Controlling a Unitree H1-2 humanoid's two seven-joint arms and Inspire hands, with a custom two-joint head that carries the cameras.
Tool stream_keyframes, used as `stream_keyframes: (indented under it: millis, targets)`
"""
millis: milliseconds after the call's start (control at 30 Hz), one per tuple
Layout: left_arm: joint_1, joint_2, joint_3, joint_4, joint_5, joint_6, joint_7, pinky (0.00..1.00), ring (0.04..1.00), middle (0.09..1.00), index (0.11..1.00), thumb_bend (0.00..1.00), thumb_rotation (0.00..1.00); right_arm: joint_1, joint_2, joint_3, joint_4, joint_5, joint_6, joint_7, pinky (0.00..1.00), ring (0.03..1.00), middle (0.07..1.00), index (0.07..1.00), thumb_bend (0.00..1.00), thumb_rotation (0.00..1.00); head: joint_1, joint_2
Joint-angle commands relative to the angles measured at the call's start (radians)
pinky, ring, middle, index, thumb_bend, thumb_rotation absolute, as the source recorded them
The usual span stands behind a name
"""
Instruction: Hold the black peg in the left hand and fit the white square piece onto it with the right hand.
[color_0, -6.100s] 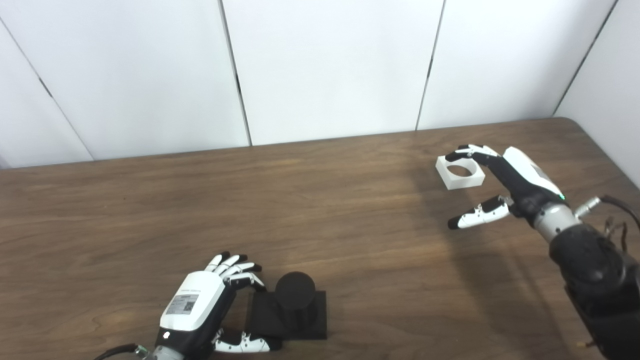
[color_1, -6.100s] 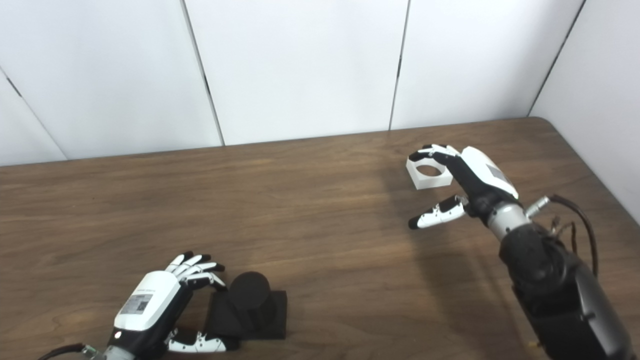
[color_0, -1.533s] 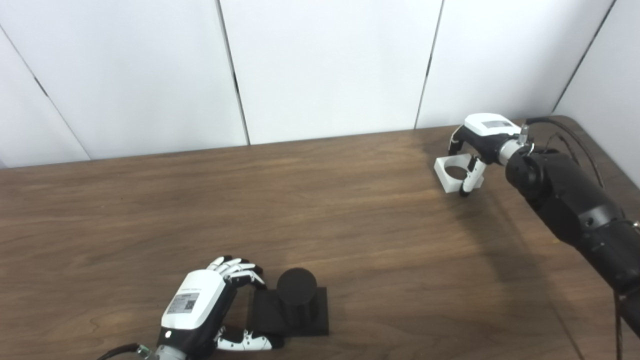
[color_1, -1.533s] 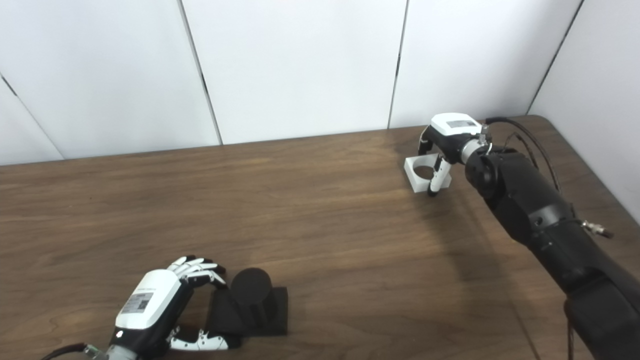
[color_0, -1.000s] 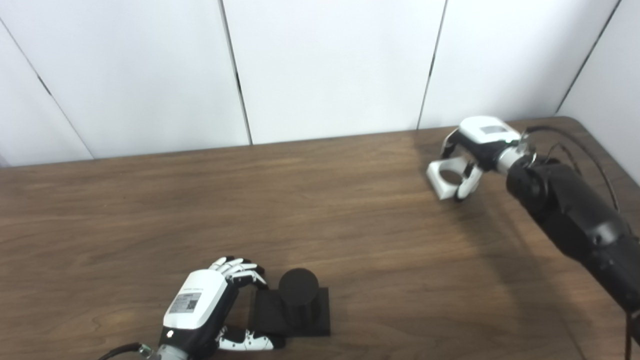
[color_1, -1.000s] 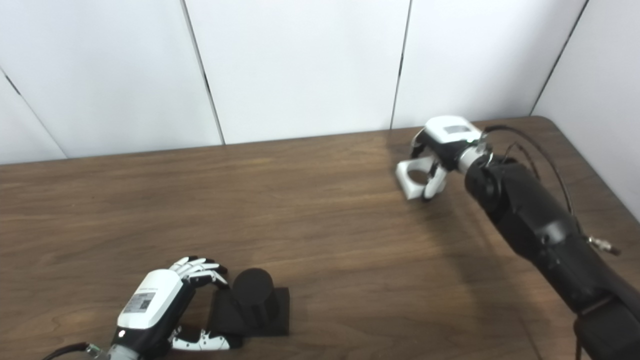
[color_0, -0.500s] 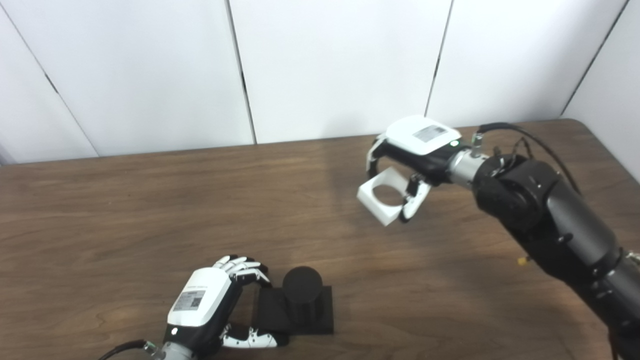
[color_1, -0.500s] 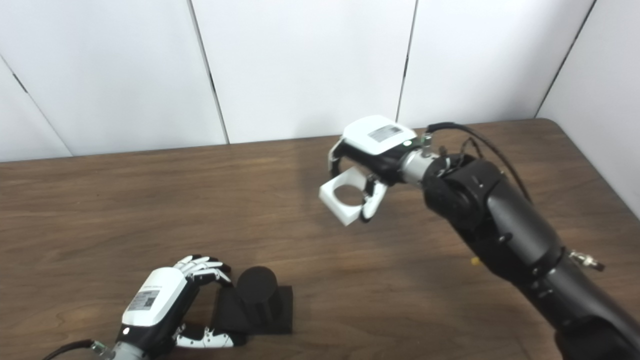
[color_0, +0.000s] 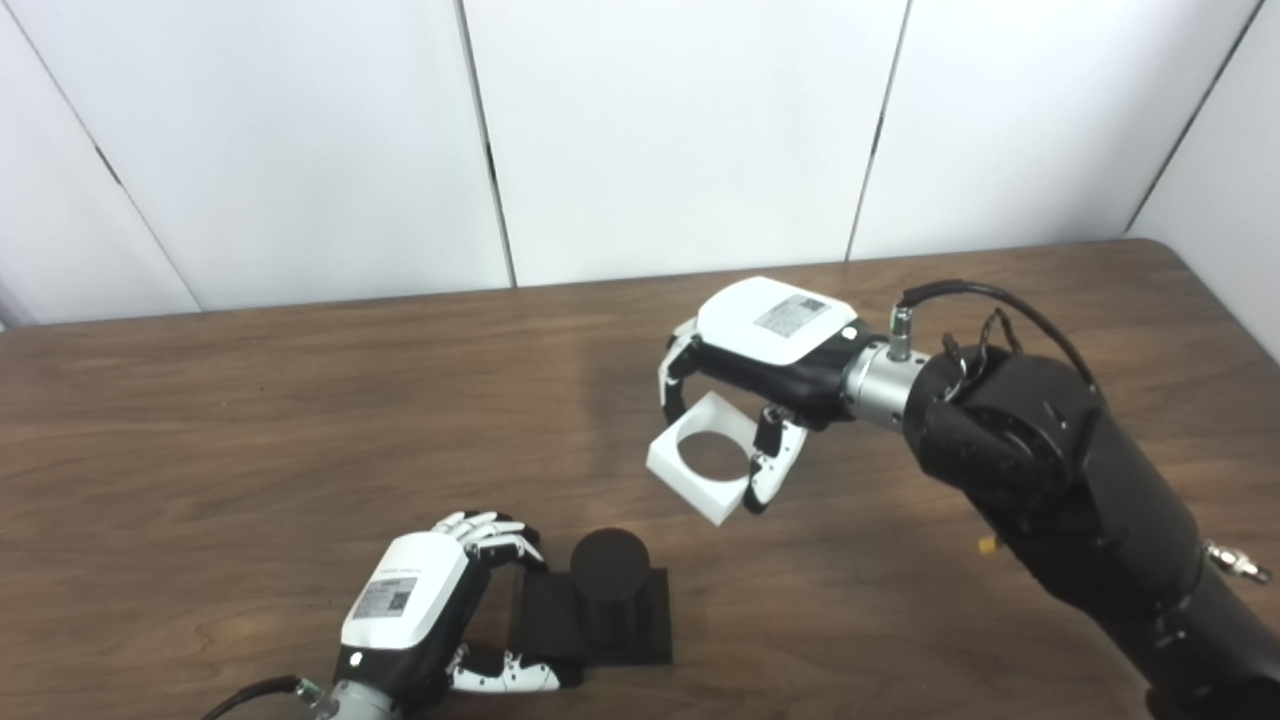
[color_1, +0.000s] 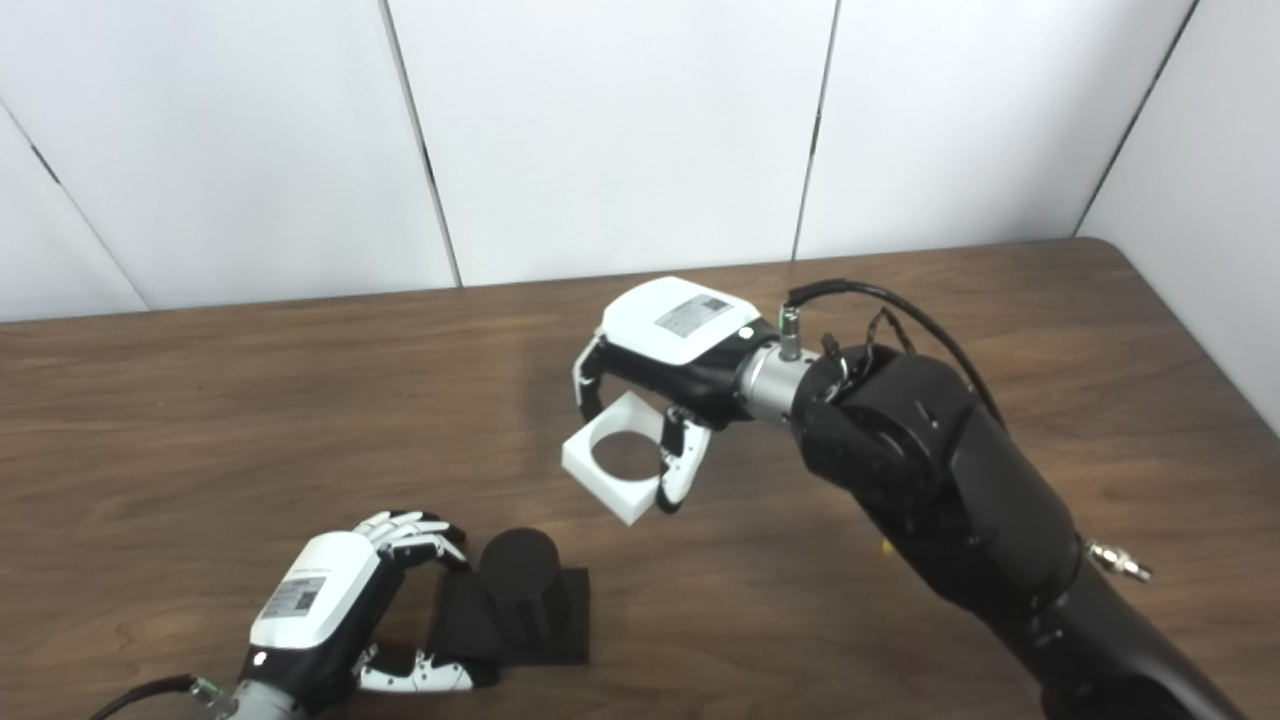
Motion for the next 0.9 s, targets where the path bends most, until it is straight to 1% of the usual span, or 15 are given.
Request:
stream_keyframes:
  millis: [0, 167, 367, 533, 700, 867]
  targets:
    - [0.012, 0.004, -0.028, 0.026, 0.018, 0.027, -0.077, 0.90, 0.850, 0.779, 0.489, 0.50, 0.06, -0.045, 0.012, -0.013, -0.053, -0.005, -0.004, 0.006, 0.74, 0.858, 0.732, 0.484, 0.52, 0.13, 0.000, 0.001]
    - [0.008, 0.004, -0.030, 0.034, 0.022, 0.022, -0.073, 0.90, 0.849, 0.778, 0.489, 0.50, 0.06, -0.067, 0.057, -0.007, -0.106, 0.000, -0.017, 0.032, 0.73, 0.849, 0.725, 0.484, 0.52, 0.13, 0.004, 0.000]
    - [0.003, -0.001, -0.034, 0.034, 0.027, 0.030, -0.079, 0.91, 0.850, 0.778, 0.490, 0.50, 0.06, -0.087, 0.103, -0.010, -0.154, 0.006, -0.003, 0.076, 0.72, 0.848, 0.722, 0.484, 0.52, 0.13, 0.011, -0.001]
    - [0.002, -0.004, -0.037, 0.045, 0.025, 0.021, -0.061, 0.90, 0.845, 0.773, 0.489, 0.50, 0.06, -0.093, 0.123, -0.014, -0.175, 0.015, -0.011, 0.096, 0.72, 0.842, 0.711, 0.482, 0.52, 0.13, 0.015, -0.002]
    - [0.000, -0.008, -0.040, 0.041, 0.031, 0.028, -0.069, 0.90, 0.846, 0.774, 0.489, 0.50, 0.06, -0.088, 0.140, -0.011, -0.183, 0.014, 0.001, 0.120, 0.74, 0.845, 0.714, 0.482, 0.52, 0.13, 0.023, 0.002]
    - [-0.002, -0.009, -0.044, 0.036, 0.034, 0.034, -0.073, 0.90, 0.845, 0.775, 0.490, 0.50, 0.06, -0.075, 0.142, -0.001, -0.168, 0.007, -0.018, 0.119, 0.75, 0.846, 0.718, 0.483, 0.52, 0.13, 0.026, 0.003]
